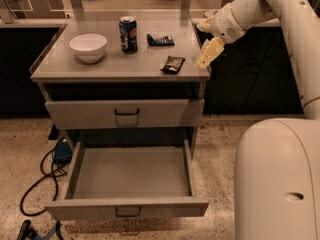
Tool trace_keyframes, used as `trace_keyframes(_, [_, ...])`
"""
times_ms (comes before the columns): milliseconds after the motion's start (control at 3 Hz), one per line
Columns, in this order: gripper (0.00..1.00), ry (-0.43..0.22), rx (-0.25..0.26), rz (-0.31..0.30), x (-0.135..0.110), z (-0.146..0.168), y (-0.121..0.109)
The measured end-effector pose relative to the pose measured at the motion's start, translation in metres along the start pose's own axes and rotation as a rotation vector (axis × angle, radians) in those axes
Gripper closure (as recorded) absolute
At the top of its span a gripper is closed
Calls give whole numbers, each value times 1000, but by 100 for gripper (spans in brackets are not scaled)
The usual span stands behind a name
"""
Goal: Place rxbar chocolate into middle drawer
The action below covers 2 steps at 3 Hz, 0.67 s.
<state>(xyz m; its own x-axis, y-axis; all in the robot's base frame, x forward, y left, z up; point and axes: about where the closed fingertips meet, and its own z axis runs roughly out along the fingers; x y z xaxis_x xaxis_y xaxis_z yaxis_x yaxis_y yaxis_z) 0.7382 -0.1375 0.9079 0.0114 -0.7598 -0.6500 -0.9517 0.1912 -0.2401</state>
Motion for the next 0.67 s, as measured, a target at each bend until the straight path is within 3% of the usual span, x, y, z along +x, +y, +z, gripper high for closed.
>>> trace_keyframes(333, [0, -243, 57, 41, -15, 23, -30])
trace_keyframes(667, [0, -378, 163, 131, -35, 35, -74])
